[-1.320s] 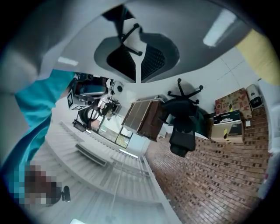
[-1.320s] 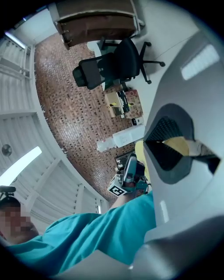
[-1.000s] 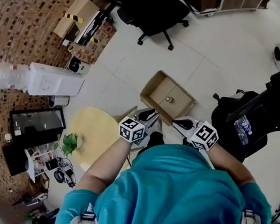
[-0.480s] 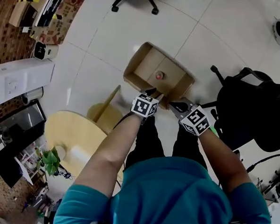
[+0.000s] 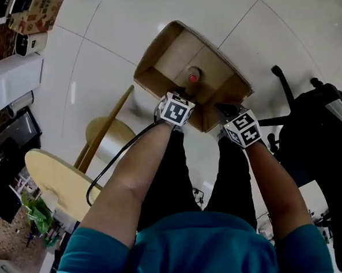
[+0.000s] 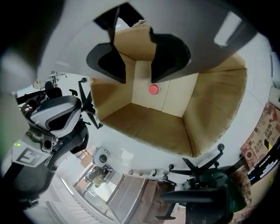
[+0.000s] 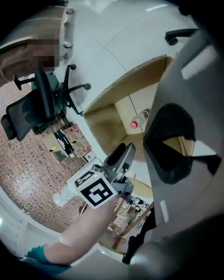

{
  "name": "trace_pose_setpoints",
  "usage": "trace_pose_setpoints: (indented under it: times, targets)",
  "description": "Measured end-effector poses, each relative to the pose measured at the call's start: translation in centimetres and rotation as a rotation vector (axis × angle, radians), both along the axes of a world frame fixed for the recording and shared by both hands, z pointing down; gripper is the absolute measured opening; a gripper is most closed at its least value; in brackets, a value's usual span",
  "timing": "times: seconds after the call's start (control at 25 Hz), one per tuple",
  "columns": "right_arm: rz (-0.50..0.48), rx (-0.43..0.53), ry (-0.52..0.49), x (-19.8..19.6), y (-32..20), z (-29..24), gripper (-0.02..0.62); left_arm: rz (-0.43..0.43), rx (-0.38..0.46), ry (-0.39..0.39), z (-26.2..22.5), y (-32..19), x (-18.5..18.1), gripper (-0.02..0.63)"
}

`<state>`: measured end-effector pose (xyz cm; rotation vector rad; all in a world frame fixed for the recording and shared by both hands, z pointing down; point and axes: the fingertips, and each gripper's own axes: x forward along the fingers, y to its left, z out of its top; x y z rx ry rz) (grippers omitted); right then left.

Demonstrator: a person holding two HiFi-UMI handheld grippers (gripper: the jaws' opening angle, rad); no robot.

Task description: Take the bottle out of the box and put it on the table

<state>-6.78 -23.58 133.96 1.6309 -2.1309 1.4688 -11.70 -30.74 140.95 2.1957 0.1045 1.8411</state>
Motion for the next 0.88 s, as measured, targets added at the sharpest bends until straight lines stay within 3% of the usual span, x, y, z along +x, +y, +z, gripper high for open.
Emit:
trace_pose_setpoints:
  times: [0.28, 0.56, 0.88]
  targets:
    - [-0.005, -0.014, -0.012, -1.4, -0.9, 5.4, 0.003, 0.061, 0.007, -0.043, 5.7, -0.5, 0.3, 0.202]
    - [-0.007, 0.029, -0.025, -2.3, -1.6, 5.9, 0.003, 0.146, 0.103, -0.126, 9.8, -2.0, -0.4, 0.213]
    - [-0.005, 0.043, -0.039, -3.2, -0.6, 6.6, 0.003, 0.218, 0.175, -0.129, 11.2, -2.3, 0.5, 0.220]
